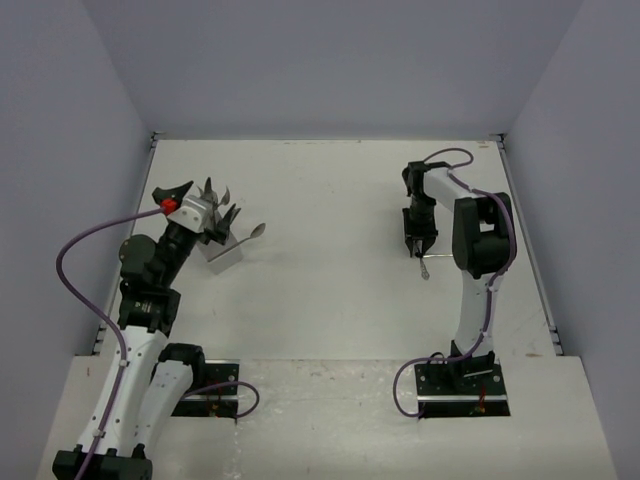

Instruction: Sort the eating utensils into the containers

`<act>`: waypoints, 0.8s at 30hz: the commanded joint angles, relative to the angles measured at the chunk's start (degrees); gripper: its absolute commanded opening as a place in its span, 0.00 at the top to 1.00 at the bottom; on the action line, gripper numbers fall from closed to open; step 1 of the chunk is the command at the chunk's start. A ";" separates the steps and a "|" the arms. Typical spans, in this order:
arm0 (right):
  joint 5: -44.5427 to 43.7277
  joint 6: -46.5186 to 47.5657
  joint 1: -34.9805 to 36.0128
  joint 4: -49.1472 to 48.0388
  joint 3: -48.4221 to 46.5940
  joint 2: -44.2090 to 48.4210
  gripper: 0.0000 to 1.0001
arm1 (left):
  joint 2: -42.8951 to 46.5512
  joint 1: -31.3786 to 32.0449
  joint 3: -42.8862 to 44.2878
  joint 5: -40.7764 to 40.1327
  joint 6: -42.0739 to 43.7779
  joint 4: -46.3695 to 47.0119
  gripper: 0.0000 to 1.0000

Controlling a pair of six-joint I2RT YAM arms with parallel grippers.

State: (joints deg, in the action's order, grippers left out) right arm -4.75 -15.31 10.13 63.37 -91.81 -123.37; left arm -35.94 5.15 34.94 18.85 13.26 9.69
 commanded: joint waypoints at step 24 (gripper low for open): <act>-2.99 -6.58 18.43 -29.92 13.31 19.20 1.00 | -2.36 -0.40 1.35 7.15 -10.58 6.46 0.00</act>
State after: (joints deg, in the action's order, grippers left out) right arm -7.77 -23.14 27.64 47.92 -81.21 -113.93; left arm -34.83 5.15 34.83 21.28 10.70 10.94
